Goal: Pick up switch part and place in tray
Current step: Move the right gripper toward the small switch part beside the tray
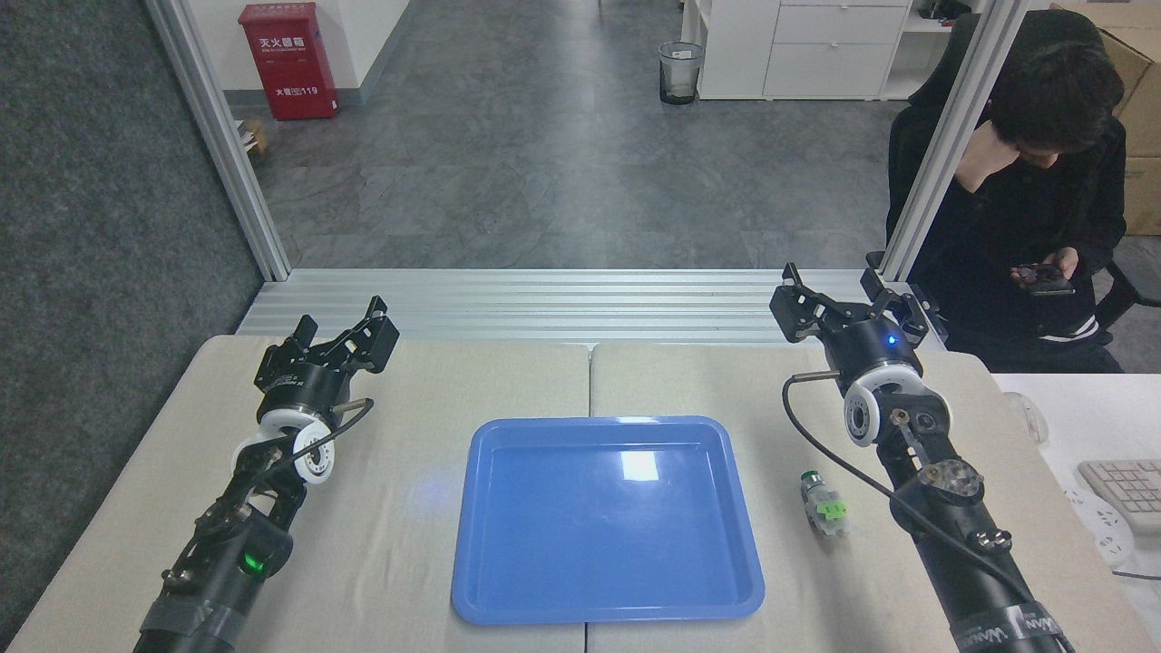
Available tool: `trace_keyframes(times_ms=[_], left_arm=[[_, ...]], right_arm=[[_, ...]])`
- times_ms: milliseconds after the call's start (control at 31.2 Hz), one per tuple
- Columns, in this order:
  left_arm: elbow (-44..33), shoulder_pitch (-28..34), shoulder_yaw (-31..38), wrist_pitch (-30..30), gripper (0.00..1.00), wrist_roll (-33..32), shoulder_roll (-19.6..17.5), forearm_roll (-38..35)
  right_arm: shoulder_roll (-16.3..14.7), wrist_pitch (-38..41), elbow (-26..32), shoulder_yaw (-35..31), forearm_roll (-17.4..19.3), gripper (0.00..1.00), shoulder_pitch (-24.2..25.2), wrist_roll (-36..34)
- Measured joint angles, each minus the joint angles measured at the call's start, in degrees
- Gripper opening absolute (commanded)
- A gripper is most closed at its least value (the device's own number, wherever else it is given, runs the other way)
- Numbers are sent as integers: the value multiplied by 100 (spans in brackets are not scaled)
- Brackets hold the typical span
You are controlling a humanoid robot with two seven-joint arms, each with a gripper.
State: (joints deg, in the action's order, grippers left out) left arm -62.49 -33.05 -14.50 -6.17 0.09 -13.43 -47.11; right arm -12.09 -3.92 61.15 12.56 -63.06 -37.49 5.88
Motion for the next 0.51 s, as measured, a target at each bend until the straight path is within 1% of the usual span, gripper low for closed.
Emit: trace_keyframes(times_ms=[288, 513], left_arm=[[3, 0, 0, 0, 100, 0, 0, 0], [3, 0, 0, 0, 100, 0, 0, 0]], right_arm=[[-36, 22, -189, -2, 36, 99, -177, 0], [-99, 312, -278, -8, 53, 99, -232, -75]])
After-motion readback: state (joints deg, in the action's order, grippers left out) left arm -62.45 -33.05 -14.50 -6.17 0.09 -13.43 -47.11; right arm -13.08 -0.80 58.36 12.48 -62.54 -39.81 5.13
